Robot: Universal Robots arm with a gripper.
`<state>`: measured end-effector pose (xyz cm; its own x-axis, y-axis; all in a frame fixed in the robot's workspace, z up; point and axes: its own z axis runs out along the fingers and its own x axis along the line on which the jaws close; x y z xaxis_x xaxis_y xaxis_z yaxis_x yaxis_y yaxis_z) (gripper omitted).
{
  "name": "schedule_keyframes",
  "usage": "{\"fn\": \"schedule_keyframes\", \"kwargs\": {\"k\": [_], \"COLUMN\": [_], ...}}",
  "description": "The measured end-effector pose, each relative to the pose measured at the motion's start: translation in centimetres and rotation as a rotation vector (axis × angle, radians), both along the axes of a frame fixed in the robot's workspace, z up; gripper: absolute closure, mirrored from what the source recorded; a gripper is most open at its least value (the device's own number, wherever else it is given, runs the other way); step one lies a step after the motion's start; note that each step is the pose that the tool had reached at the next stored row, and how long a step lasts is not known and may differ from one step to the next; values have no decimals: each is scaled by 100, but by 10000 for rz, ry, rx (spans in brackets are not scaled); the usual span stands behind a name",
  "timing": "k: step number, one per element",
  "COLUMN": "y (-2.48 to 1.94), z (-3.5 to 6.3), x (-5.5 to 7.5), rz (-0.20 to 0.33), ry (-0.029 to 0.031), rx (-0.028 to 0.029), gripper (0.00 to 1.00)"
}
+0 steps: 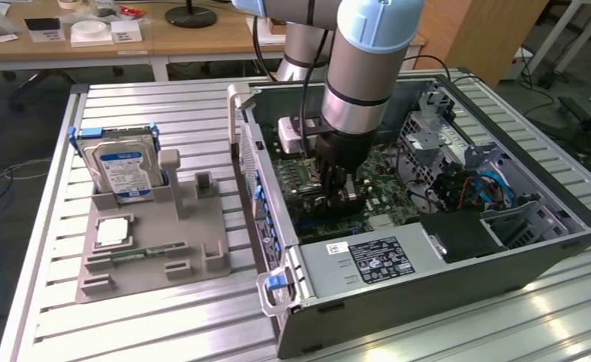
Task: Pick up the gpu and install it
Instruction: 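Insert the gpu into the slot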
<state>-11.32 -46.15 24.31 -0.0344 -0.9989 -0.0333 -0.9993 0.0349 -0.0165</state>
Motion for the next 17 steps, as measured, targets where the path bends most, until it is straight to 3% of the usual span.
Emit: {"fn": "schedule_keyframes", "kwargs": {"k": [17], "y": [0], "z": [-4], "x": [-13], "rz": [0], "ry": [-3], "rx": [-1], "gripper": [73]}}
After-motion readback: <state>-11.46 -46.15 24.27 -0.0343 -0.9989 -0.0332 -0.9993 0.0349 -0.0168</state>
